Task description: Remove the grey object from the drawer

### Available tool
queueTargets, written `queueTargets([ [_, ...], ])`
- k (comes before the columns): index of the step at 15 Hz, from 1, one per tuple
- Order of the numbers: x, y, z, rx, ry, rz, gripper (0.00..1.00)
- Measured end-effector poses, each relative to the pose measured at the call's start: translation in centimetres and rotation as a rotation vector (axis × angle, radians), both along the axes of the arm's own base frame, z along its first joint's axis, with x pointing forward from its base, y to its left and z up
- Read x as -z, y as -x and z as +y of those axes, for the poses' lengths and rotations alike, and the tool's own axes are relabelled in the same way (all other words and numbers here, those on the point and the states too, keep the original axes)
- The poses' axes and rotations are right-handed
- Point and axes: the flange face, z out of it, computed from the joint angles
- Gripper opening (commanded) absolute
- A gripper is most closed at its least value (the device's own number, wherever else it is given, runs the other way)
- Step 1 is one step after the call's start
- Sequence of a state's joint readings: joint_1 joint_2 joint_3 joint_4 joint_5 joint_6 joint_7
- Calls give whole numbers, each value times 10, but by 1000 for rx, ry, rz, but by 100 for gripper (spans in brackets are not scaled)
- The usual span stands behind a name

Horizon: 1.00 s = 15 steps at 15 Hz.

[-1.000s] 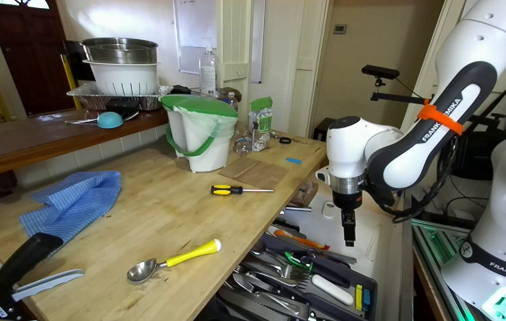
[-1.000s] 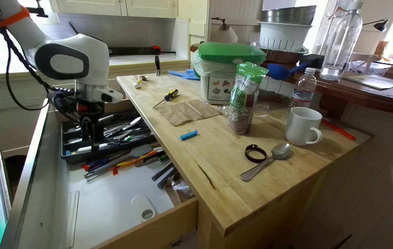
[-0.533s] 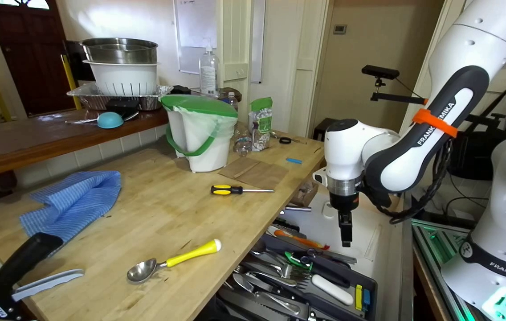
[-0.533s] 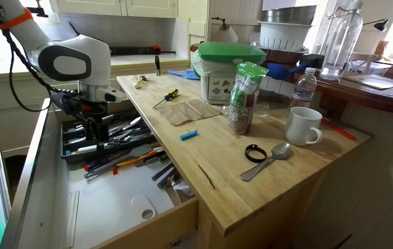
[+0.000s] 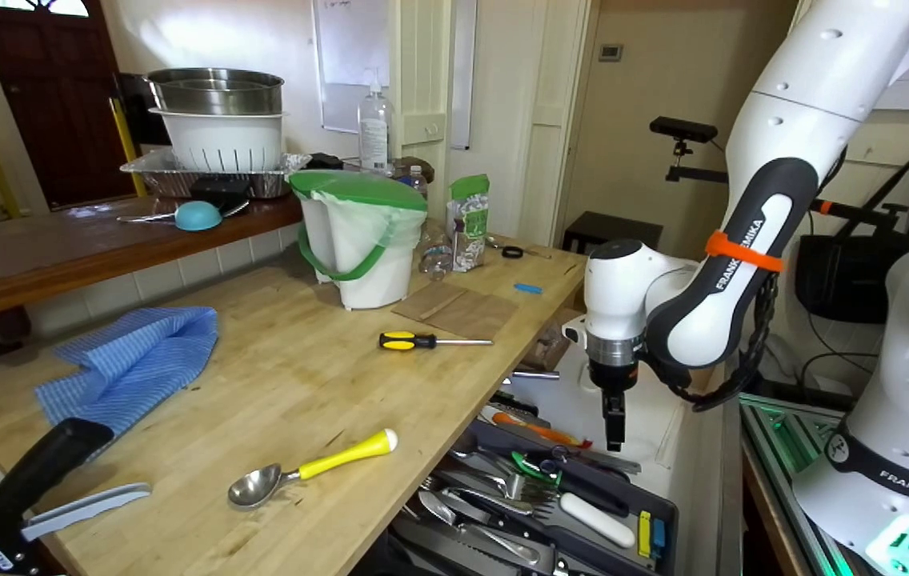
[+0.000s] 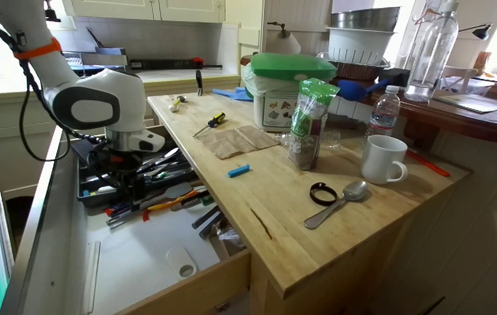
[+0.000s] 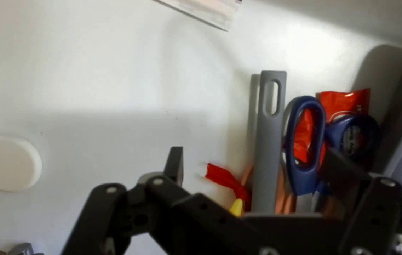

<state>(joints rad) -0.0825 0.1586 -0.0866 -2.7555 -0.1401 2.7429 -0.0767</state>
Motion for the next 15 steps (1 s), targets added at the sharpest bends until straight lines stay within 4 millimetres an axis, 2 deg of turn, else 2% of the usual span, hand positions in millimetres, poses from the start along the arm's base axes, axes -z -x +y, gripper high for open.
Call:
queueTargets([
  [3,18,4,-6,39,2,-7,100],
  [8,37,12,-15,122,22,-3,100],
  [15,40,5,-17,190,30,-2,100],
])
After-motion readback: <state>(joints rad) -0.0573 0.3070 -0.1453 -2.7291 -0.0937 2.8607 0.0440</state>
